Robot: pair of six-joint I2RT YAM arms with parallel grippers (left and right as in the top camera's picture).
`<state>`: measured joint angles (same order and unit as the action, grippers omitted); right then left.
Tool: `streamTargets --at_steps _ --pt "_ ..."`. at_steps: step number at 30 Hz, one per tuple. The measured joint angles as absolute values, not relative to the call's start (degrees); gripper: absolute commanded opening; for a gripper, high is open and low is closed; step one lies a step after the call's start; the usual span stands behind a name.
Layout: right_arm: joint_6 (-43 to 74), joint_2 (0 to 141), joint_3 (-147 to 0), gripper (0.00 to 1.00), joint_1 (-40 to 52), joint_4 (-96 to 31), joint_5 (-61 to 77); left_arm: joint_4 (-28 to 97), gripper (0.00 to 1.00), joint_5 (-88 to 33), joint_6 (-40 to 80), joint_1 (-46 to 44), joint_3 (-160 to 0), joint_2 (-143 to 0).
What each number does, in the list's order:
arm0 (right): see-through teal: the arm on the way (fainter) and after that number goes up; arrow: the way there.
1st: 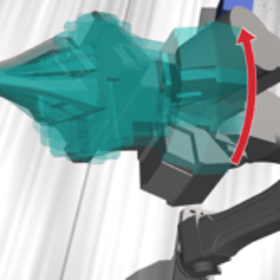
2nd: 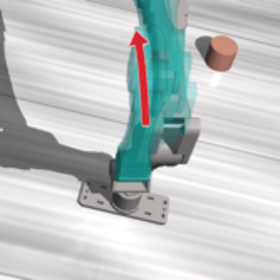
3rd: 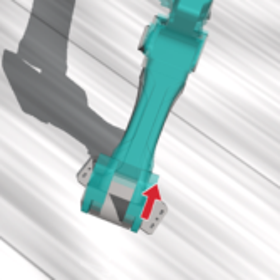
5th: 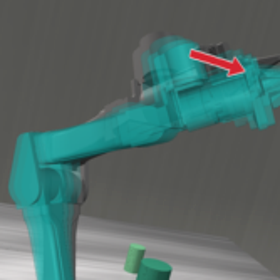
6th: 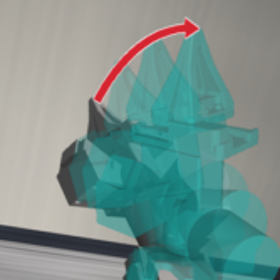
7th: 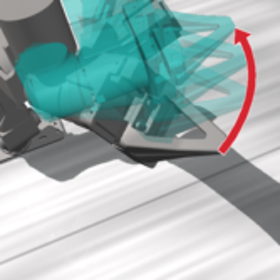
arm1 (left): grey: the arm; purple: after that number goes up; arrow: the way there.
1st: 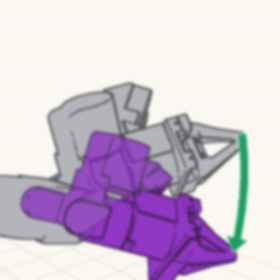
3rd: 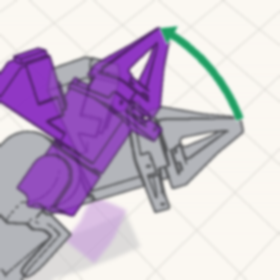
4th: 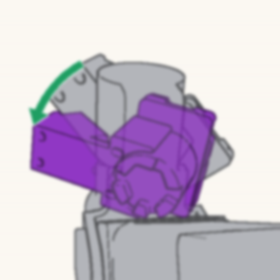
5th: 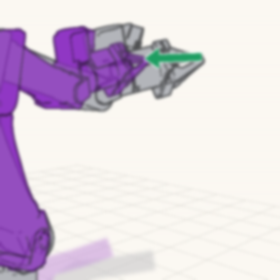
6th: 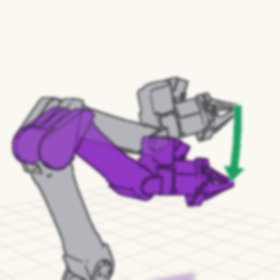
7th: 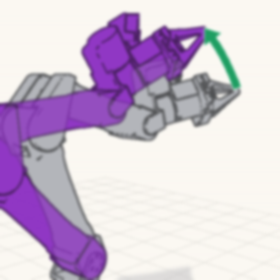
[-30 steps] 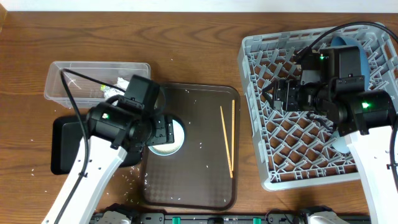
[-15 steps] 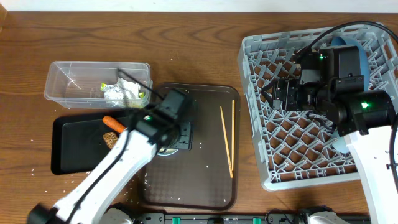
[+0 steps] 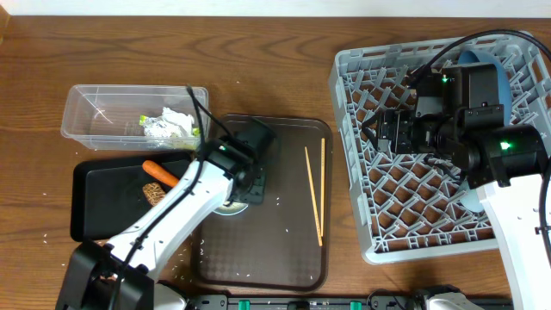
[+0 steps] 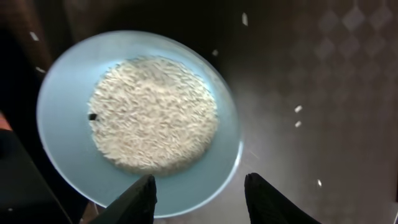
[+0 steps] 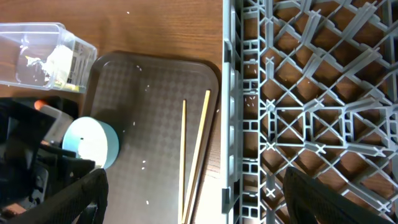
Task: Sort waste into correct bins and load items into the dishwasher rack
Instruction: 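Move the left gripper over the small rice bowl and grasp its rim, then lift the rice bowl with the left gripper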
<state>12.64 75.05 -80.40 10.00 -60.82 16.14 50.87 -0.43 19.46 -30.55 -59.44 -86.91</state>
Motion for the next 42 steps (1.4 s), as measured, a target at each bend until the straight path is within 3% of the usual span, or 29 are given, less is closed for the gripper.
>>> streamTargets --at_steps 12,17,29,42 --pt "12.8 76.0 -80.4 0.73 14.3 -62.4 16.0 51.1 0.40 -7.3 18.0 -30.8 -59.4 -85.8" --pt "13.7 78.9 -80.4 0.77 19.0 -62.3 13.0 51.7 0.40 -6.8 18.0 -28.5 -59.4 -83.0" --pt "15.1 79.6 -80.4 0.81 19.1 -62.4 10.3 54.3 0.40 -0.7 18.2 -21.0 -59.4 -82.6" --pt "15.5 79.6 -80.4 0.80 19.1 -62.3 11.3 45.7 0.40 -0.1 17.5 -15.7 -54.9 -87.6"
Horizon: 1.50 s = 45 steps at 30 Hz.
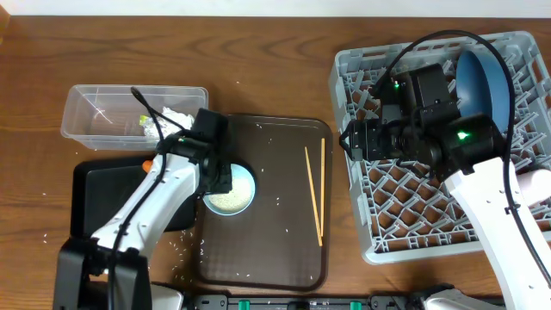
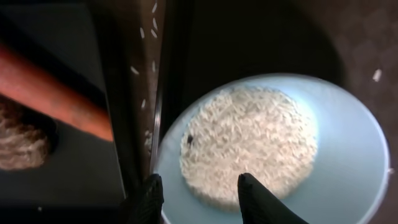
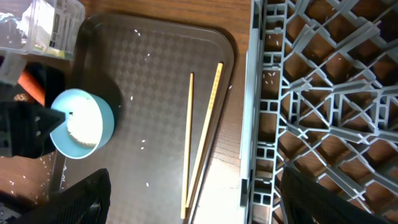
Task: Sort waste into correct bins and load items into the dishwasher rack
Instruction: 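Lift the rice bowl with the left gripper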
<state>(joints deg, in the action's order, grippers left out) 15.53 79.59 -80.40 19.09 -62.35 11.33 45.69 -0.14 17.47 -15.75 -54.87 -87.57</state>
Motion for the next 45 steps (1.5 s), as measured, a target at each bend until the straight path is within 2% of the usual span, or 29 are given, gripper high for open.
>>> streamTargets --at_steps 21,24,31,36,45 --pt "15.6 79.6 -80.4 0.80 19.1 -61.1 12.0 43.8 0.39 4.1 16.5 -15.7 -54.4 -91.3" --pt "15.6 79.6 -80.4 0.80 19.1 -61.1 12.0 43.6 0.36 3.7 16.5 -15.7 -52.9 -92.3" --pt "15.6 79.6 -80.4 0.80 19.1 -60.8 12.0 43.9 0.30 -2.5 16.4 -15.8 -52.0 -92.8" --pt "15.6 79.6 -80.4 0.80 19.1 -60.7 12.0 43.0 0.31 -7.9 15.4 -16.9 -52.0 -92.3" --pt "15.6 79.6 -80.4 0.80 19.1 -60.6 12.0 38.7 0.31 -7.6 13.3 -17.4 -52.0 -92.1"
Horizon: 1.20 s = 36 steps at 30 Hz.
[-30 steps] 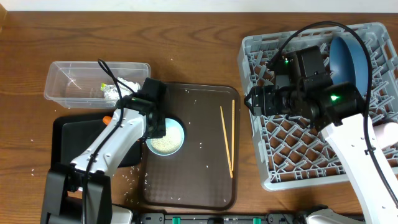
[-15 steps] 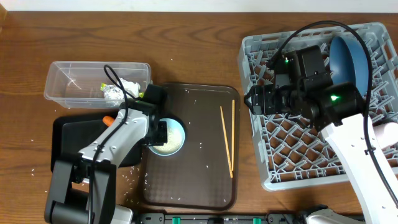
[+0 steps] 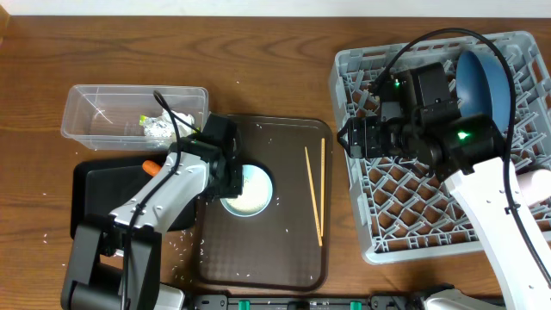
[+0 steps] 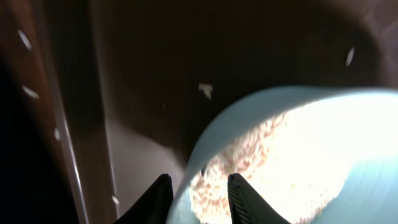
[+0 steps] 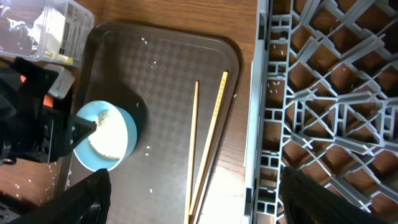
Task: Sort waste into correct bins and load items into the dishwasher rack
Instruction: 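Lift the rice bowl with the left gripper, then tip the rice bowl over the black tray to empty the rice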
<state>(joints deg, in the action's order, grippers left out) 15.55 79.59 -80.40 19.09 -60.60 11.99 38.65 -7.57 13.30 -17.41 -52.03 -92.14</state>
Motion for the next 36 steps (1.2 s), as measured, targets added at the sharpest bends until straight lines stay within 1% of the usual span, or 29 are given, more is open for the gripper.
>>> streamTargets --at_steps 2,4,5,6,16,19,20,32,36 --pt "15.6 79.6 -80.4 0.80 19.1 -60.6 12.0 37.5 0.29 -7.0 13.2 -17.4 -52.0 -92.1" --pt "15.6 79.6 -80.4 0.80 19.1 -60.6 12.0 37.2 0.23 -6.7 13.2 -17.4 -52.0 -92.1" --pt "15.6 79.6 -80.4 0.80 19.1 -60.6 12.0 37.2 0.12 -6.6 13.2 -17.4 -52.0 -92.1" --pt "15.6 79.6 -80.4 0.80 19.1 -60.6 12.0 37.2 0.06 -6.4 13.3 -17.4 -52.0 -92.1" --pt "15.6 79.6 -80.4 0.80 19.1 -60.6 12.0 36.4 0.06 -6.2 12.1 -17.4 -52.0 -92.7" --pt "15.6 79.6 -80.4 0.80 19.1 -60.6 12.0 36.3 0.07 -6.3 12.1 -17.4 -52.0 -92.8" --pt "15.6 79.6 -80.4 0.80 19.1 -60.6 12.0 36.2 0.09 -6.3 12.1 -17.4 -52.0 -92.8" --pt "15.6 79.6 -80.4 0.79 19.1 -60.6 12.0 34.8 0.08 -7.3 11.9 -17.4 -52.0 -94.7" --pt "15.6 79.6 -80.4 0.80 19.1 -60.6 12.0 34.1 0.06 -7.5 11.9 -17.4 -52.0 -95.5"
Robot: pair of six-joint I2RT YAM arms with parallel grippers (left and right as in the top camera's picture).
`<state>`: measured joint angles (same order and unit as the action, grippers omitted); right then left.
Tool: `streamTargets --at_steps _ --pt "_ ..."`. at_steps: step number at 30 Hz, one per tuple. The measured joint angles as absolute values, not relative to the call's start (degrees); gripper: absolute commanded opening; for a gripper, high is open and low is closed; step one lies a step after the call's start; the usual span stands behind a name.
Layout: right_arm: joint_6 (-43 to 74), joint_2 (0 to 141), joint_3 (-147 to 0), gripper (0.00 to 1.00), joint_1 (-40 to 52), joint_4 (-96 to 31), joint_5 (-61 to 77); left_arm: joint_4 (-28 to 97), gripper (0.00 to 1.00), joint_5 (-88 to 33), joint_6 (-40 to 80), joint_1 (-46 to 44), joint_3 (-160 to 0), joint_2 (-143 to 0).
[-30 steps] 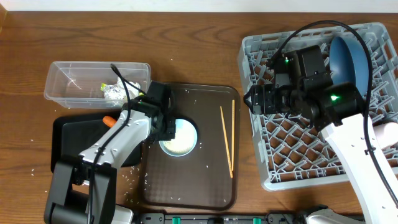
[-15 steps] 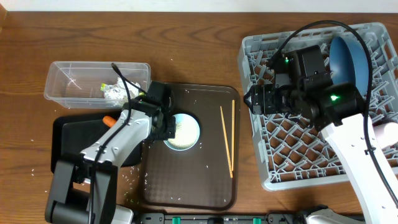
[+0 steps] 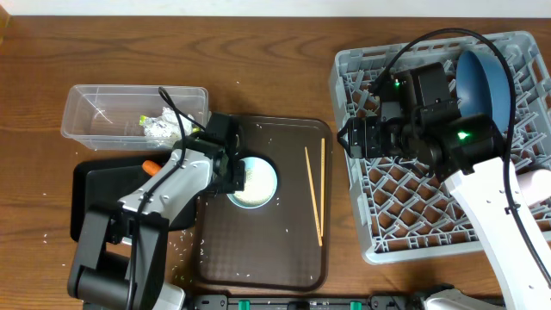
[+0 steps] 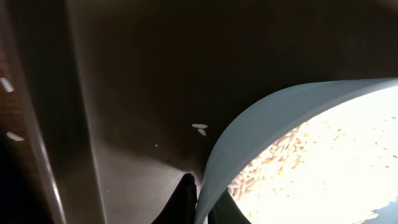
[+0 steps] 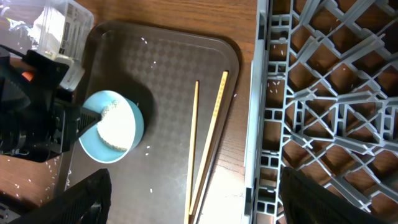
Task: Sort waste into correct bins and load items into the dishwasher rack
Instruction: 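Tip the rice bowl over the black tray to empty the rice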
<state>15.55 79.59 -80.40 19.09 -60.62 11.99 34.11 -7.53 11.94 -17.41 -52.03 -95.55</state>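
Note:
A light blue bowl (image 3: 256, 182) of rice (image 4: 323, 162) sits on the brown tray (image 3: 284, 250). My left gripper (image 3: 231, 170) is shut on the bowl's left rim (image 4: 249, 140), one finger (image 4: 185, 200) outside the wall and the other inside. Two chopsticks (image 3: 315, 191) lie on the tray's right side. My right gripper (image 5: 194, 186) hangs open and empty over the left edge of the grey dishwasher rack (image 3: 366, 215); from its wrist view the bowl (image 5: 113, 127) and chopsticks (image 5: 205, 149) lie below. A dark blue bowl (image 3: 480, 77) stands in the rack's far right corner.
A clear bin (image 3: 103, 108) holding a crumpled wrapper (image 3: 164, 127) stands at the back left. A black tray (image 3: 103, 202) with a carrot (image 3: 151, 166) lies beside the brown tray. Rice grains are scattered on the tray and table.
My left gripper's jaws, which straddled the bowl's left rim, are now shut on it. The bowl sits slightly further right on the tray. The right arm has not moved.
My left gripper first hung open above the rice bowl, with the right over the rack's middle. Then the left was at the bowl's left edge and the right at the rack's left edge. Then the left jaws straddled the rim, and now they grip it.

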Motion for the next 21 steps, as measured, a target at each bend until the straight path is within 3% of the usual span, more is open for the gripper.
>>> streamTargets --at_steps 6,21 --pt "15.6 79.6 -80.4 0.80 19.1 -60.6 12.0 36.7 0.06 -7.7 12.0 -17.3 -52.5 -95.6" --pt "15.7 79.6 -80.4 0.81 19.1 -60.2 12.0 66.5 0.06 4.7 12.2 -13.7 -70.5 -77.8"
